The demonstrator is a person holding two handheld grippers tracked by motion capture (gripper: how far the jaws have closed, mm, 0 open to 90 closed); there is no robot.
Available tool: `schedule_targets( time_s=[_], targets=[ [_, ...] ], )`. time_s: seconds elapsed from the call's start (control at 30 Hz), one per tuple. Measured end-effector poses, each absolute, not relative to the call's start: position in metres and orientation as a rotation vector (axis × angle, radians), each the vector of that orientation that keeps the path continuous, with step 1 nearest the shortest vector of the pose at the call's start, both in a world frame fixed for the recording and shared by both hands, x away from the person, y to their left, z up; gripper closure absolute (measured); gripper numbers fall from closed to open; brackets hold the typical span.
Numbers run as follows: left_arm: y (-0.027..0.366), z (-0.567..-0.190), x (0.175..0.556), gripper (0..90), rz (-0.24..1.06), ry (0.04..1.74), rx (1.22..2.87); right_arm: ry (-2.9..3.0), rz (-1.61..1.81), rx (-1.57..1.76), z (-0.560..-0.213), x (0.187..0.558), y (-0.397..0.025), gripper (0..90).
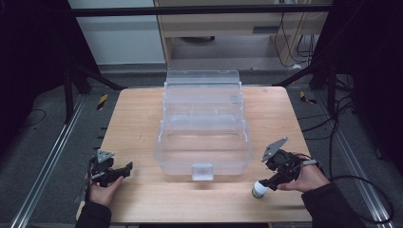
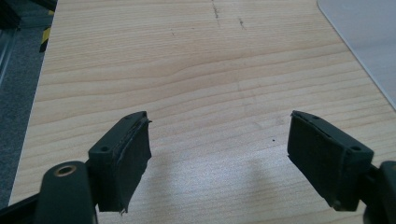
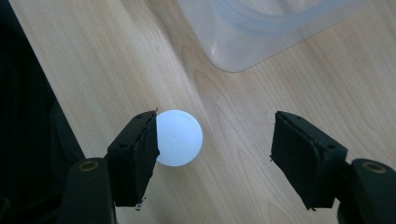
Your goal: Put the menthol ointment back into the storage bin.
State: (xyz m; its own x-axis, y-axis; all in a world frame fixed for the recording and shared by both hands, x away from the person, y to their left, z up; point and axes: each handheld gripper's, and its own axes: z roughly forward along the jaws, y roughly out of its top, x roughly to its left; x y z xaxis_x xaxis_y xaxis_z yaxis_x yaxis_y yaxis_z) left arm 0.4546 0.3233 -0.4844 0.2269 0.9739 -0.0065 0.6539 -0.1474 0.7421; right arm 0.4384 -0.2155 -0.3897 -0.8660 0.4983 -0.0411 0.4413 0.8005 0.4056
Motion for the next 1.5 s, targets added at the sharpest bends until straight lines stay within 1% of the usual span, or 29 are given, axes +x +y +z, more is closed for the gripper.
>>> schedule_targets(
  time_s=[0.23,0.53,0.97,1.33,1.5],
  targets=[
    [0.324,-0.484,0.455,20.7,0.661,1.495,1.880,2.882,0.536,0.699,-0.396,0.437,-0.210,33.9],
    [0.324,-0.484,0.455,20.7,0.659,1.498,1.881,2.940,0.477,0.668,-0.410,0.435,-0.203,34.1],
    [0.324,-0.484,0.455,21.5,0.651,1.494,1.893,3.002,0.375,0.606,-0.426,0.435,-0.195,40.4],
    [0.324,-0.485,0.456,21.8,0.654,1.495,1.899,3.047,0.312,0.614,-0.434,0.441,-0.190,47.9],
    [0.323,-0.485,0.456,21.9,0.654,1.491,1.904,3.062,0.305,0.628,-0.434,0.443,-0.190,48.6]
  ],
)
